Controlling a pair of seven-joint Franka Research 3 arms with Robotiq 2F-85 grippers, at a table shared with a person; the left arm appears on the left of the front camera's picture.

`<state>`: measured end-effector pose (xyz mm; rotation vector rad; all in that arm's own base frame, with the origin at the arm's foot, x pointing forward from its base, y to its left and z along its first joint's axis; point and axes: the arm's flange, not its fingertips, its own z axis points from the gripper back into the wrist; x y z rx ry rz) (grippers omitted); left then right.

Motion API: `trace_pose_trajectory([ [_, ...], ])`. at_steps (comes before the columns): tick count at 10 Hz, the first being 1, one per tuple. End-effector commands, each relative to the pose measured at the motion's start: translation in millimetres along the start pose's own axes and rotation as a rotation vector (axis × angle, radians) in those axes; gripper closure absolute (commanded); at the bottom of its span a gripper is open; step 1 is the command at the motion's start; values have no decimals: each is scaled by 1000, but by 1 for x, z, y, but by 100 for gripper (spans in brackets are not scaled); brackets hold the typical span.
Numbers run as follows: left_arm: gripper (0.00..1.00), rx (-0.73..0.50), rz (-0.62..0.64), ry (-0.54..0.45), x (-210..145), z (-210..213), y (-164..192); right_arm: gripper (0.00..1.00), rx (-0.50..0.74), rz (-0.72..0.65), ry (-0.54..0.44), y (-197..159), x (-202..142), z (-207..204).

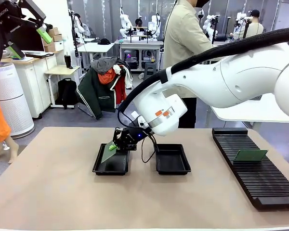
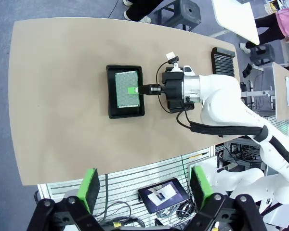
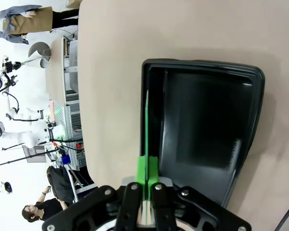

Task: Inspect and transfer BCBs to ESD trays.
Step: Pick up the Blank PCB from the PCB Rack and place it in the left ESD tray.

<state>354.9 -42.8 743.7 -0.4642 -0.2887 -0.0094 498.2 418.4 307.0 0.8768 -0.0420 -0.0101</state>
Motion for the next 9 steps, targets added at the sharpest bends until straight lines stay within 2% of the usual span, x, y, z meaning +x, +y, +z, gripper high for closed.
trace_pose_trajectory([
  [1, 0, -9, 0, 2, -2, 0, 2, 97, -37, -24, -14, 6, 6, -8],
  [9, 0, -9, 0, 2, -2, 0, 2, 97, -86, -62, 37, -8, 9, -23],
])
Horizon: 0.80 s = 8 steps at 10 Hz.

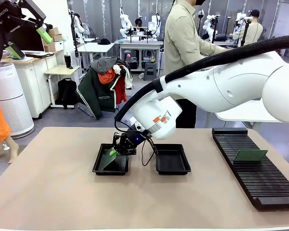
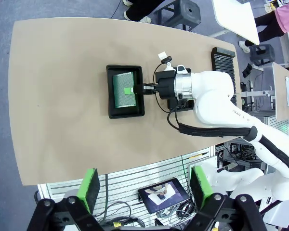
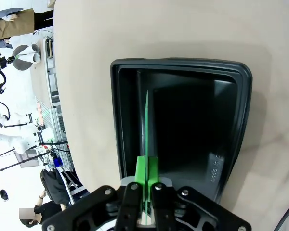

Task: Inspect and transfer BCBs to ESD trays.
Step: Pick up the Blank PCB from the PCB Rack and place it in the left ESD tray.

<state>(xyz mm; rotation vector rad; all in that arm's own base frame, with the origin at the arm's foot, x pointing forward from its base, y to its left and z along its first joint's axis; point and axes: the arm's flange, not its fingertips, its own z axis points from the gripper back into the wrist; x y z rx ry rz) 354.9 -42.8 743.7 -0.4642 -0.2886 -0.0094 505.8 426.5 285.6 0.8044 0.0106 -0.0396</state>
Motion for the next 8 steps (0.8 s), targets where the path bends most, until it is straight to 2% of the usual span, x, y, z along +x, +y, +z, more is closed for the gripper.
trace_pose_trajectory([
  [1, 0, -9, 0, 2, -2, 0, 2, 97, 6, 2, -1, 0, 0, 0],
  [5, 0, -9, 0, 2, -2, 0, 2, 97, 4, -1, 1, 1, 0, 1],
  [8, 0, -9, 0, 2, -2, 0, 2, 95, -68, 18, 62, 14, -6, -5],
])
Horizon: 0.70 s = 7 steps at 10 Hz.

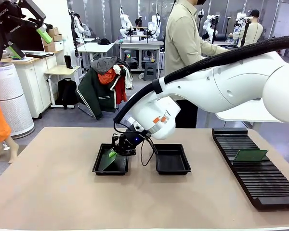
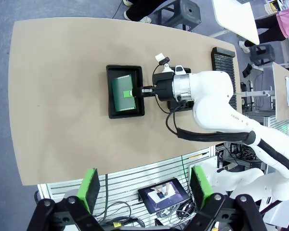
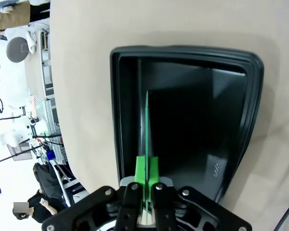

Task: Inspect and transfer BCBs to ESD trays.
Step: Pick up the Blank PCB from the PCB Rack and place it in the left ESD tray.

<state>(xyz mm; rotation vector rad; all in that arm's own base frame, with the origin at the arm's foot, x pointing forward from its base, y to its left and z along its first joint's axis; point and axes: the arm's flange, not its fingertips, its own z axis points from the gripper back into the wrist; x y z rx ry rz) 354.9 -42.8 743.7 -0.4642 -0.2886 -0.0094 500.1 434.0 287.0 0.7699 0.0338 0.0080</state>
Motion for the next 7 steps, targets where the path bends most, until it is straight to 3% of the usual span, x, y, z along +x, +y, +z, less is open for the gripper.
trace_pose_trajectory([
  [1, 0, -9, 0, 2, -2, 0, 2, 83, -50, -24, 27, 11, -1, 0],
  [4, 0, -9, 0, 2, -2, 0, 2, 59, -87, -44, 21, 20, -7, 7],
  [5, 0, -9, 0, 2, -2, 0, 2, 45, -105, -43, 24, 24, -7, 9],
  [6, 0, -9, 0, 2, -2, 0, 2, 40, -128, -41, 24, 29, -6, 10],
  [7, 0, -9, 0, 2, -2, 0, 2, 26, -160, -37, 32, 36, -6, 14],
])
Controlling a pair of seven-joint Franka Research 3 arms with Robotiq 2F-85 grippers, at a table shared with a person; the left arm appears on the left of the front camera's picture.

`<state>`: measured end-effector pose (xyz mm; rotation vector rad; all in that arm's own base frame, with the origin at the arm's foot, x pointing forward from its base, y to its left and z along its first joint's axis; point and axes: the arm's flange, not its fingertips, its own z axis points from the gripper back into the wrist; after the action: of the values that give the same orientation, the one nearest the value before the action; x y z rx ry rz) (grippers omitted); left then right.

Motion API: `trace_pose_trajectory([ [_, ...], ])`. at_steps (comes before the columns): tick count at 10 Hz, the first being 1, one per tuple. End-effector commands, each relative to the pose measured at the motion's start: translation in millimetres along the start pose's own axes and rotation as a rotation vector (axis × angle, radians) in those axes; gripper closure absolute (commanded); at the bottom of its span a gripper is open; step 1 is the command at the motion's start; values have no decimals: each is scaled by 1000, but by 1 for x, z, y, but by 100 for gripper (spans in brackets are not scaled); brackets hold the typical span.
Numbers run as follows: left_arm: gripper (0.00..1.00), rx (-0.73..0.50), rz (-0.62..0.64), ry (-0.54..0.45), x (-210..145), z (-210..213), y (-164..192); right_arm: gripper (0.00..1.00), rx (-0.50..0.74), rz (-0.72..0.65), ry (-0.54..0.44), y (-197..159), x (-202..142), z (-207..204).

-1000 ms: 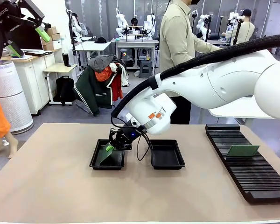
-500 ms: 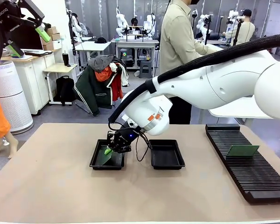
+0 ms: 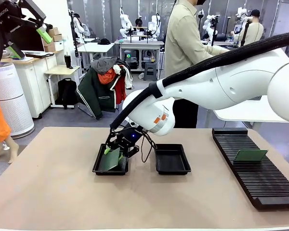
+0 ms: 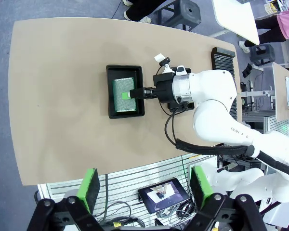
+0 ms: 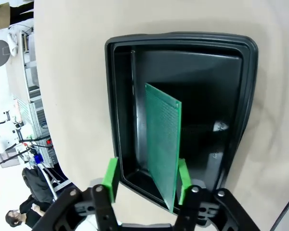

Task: Inspect and transfer BCBs to ESD trays.
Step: Pick up the Blank PCB from the PCB Rack and place it in the left ESD tray.

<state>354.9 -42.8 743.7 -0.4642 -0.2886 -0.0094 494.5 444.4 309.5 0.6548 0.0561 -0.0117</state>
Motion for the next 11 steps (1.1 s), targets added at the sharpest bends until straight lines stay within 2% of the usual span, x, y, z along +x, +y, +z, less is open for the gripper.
trace_pose_trajectory([
  [1, 0, -9, 0, 2, -2, 0, 2, 21, -91, 0, 22, 21, -2, 14],
  [2, 0, -9, 0, 2, -2, 0, 2, 7, -147, 5, 21, 31, -4, 22],
  [3, 0, -9, 0, 2, -2, 0, 2, 2, -210, 10, 19, 42, -6, 30],
  [6, 0, -9, 0, 2, -2, 0, 2, 0, -414, 35, 22, 69, -20, 61],
  [11, 0, -9, 0, 2, -2, 0, 2, 0, -567, 18, 11, 83, -26, 83],
])
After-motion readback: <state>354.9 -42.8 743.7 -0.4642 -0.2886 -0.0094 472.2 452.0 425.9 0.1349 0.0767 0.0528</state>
